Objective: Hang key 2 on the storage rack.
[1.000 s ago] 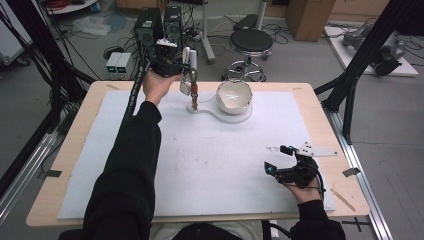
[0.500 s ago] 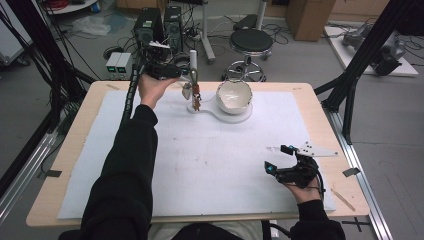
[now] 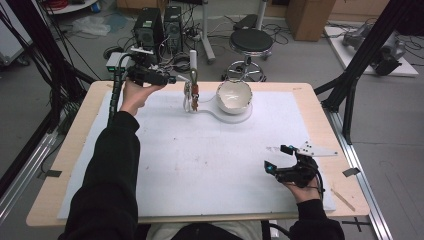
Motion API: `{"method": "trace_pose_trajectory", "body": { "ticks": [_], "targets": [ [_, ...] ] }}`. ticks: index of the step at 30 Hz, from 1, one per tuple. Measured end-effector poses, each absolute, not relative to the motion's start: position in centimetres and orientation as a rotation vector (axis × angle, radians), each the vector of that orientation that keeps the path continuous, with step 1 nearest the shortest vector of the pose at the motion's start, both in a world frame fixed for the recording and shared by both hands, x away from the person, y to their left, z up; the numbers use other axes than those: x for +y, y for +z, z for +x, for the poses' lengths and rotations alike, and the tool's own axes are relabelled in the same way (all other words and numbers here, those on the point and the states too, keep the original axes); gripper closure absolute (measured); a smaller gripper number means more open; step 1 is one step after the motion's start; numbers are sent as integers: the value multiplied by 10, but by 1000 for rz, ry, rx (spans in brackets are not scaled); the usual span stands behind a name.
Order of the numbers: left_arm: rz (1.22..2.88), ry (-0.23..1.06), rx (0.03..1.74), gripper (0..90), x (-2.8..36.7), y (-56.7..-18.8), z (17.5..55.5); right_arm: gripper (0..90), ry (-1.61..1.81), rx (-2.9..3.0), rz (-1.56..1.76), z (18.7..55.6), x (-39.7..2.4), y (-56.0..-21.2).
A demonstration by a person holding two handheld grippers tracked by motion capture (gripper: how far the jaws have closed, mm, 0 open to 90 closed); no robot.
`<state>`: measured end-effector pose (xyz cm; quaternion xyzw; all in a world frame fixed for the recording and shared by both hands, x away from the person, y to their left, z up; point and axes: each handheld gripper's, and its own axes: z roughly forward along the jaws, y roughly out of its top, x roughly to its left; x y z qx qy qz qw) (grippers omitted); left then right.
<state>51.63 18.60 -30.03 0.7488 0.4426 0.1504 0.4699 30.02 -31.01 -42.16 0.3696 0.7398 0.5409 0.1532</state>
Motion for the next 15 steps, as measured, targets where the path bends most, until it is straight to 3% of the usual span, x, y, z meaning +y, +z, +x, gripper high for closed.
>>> {"method": "trace_pose_trajectory", "body": {
  "ticks": [15],
  "targets": [
    [1875,406,1036,17,214,-321,454,15,1536,2126,1059,301,-310,-422]
  ]
}}
